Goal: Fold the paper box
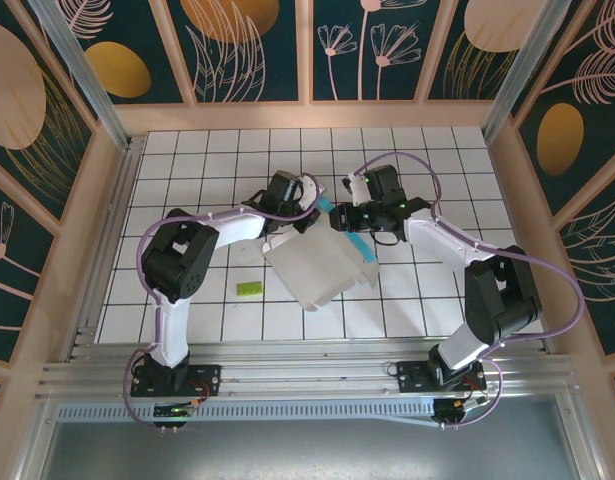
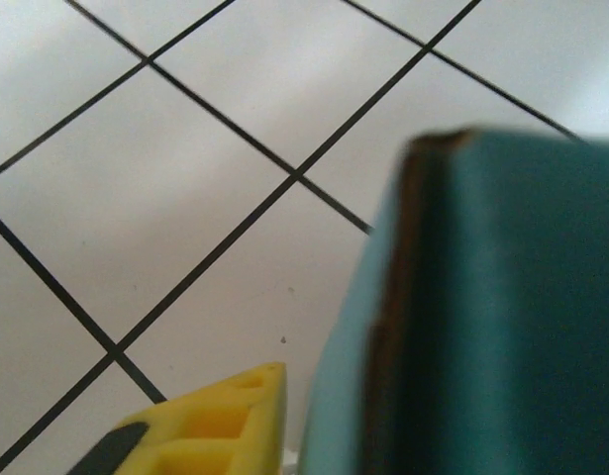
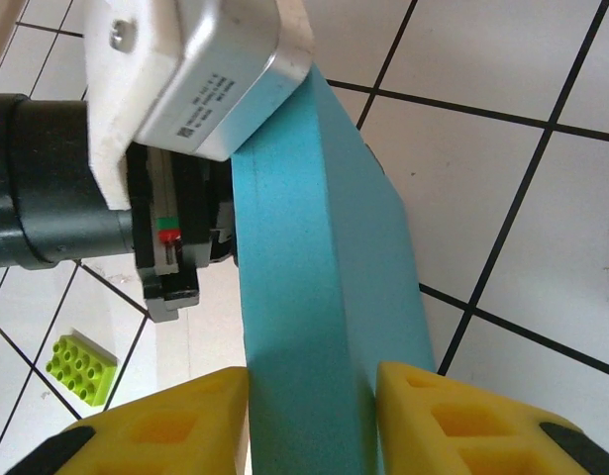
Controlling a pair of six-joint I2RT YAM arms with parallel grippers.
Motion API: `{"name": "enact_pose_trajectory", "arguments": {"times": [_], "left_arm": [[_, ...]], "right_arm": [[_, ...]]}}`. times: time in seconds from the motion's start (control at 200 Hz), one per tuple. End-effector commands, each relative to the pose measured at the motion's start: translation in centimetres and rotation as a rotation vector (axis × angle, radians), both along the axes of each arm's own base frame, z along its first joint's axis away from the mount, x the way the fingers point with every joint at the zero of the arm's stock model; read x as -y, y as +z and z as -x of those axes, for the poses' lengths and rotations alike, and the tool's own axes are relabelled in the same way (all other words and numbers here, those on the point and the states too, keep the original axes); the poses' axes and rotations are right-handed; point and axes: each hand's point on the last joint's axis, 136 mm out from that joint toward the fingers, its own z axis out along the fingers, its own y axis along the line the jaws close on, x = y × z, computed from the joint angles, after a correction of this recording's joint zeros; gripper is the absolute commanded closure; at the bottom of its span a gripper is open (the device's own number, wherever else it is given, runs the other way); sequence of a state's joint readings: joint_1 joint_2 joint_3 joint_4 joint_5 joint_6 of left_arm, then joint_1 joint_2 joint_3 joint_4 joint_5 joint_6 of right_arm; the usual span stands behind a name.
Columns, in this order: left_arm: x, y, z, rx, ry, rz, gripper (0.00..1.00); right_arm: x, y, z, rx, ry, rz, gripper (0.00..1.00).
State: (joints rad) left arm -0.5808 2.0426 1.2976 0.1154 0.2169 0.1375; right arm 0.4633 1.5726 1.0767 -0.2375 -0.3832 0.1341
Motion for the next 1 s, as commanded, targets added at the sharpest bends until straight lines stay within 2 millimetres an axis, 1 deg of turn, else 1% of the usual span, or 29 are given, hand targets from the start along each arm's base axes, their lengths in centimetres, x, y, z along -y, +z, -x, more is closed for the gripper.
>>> {"name": "enact_pose_trajectory", "arguments": {"times": [0.0, 0.035, 0.08, 0.125, 0.245, 0.275, 0.295, 0.32, 0.35, 0.395, 0.47, 0.516, 0.576, 0.611, 0.666, 0.721, 0.771, 0.916, 0.971, 0.996], "left_arm": [[0.4, 4.1, -0.4, 0.060, 0.009, 0.078, 0.91], [0.3, 4.3, -0.4, 0.063, 0.014, 0.080, 0.94], [0.4, 4.5, -0.5, 0.065, 0.013, 0.083, 1.00], [0.5, 4.6, -0.6, 0.067, 0.017, 0.089, 1.00], [0.7, 4.1, -0.8, 0.045, 0.031, 0.102, 1.00], [0.6, 4.3, -0.8, 0.047, 0.036, 0.109, 0.88], [0.6, 4.5, -0.8, 0.050, 0.041, 0.116, 0.79], [0.6, 4.7, -0.8, 0.057, 0.044, 0.123, 0.70], [0.5, 5.1, -0.8, 0.064, 0.048, 0.132, 0.65], [0.5, 5.5, -0.8, 0.073, 0.050, 0.139, 0.64], [0.6, 5.8, -0.9, 0.072, 0.047, 0.145, 0.67], [0.8, 5.8, -0.9, 0.069, 0.044, 0.148, 0.74], [0.8, 5.4, -0.9, 0.060, 0.041, 0.140, 0.83], [0.9, 5.1, -1.0, 0.055, 0.039, 0.136, 0.85], [0.9, 4.6, -0.9, 0.046, 0.035, 0.132, 0.86], [1.0, 4.3, -0.9, 0.042, 0.032, 0.128, 0.91], [0.9, 3.8, -0.8, 0.033, 0.032, 0.123, 1.00], [0.9, 2.7, -0.7, 0.014, 0.039, 0.125, 1.00], [0.9, 2.5, -0.6, 0.009, 0.041, 0.126, 0.80], [0.9, 2.6, -0.6, 0.010, 0.041, 0.127, 0.77]], "right_arm": [[0.2, 0.0, 0.8, -0.011, -0.003, 0.004, 0.62], [0.2, 0.0, 0.8, -0.010, -0.004, 0.004, 0.62], [0.1, 0.0, 0.8, -0.012, -0.002, 0.005, 0.62], [0.1, -0.1, 0.8, -0.013, -0.002, 0.006, 0.62], [0.0, 0.0, 0.8, -0.012, -0.001, 0.002, 0.62], [0.0, 0.1, 0.8, -0.013, 0.000, 0.002, 0.62], [0.0, 0.1, 0.8, -0.011, -0.001, 0.002, 0.62], [0.0, 0.1, 0.9, -0.014, -0.001, 0.002, 0.62], [0.0, 0.0, 0.9, -0.015, 0.003, 0.003, 0.62], [0.1, 0.0, 0.9, -0.017, 0.003, 0.005, 0.62], [0.1, -0.2, 1.0, -0.021, 0.005, 0.008, 0.62], [0.1, -0.3, 1.1, -0.023, 0.007, 0.009, 0.62], [0.0, -0.3, 1.1, -0.024, 0.007, 0.009, 0.62], [0.0, -0.3, 1.1, -0.022, 0.009, 0.008, 0.62], [0.1, -0.2, 1.1, -0.021, 0.008, 0.009, 0.62], [0.1, -0.3, 1.1, -0.021, 0.007, 0.012, 0.62], [0.1, -0.2, 1.2, -0.019, 0.009, 0.013, 0.62], [0.2, -0.2, 1.2, -0.019, 0.003, 0.011, 0.62], [0.2, -0.2, 1.1, -0.019, 0.002, 0.010, 0.62], [0.2, -0.1, 1.1, -0.016, 0.003, 0.009, 0.61]]}}
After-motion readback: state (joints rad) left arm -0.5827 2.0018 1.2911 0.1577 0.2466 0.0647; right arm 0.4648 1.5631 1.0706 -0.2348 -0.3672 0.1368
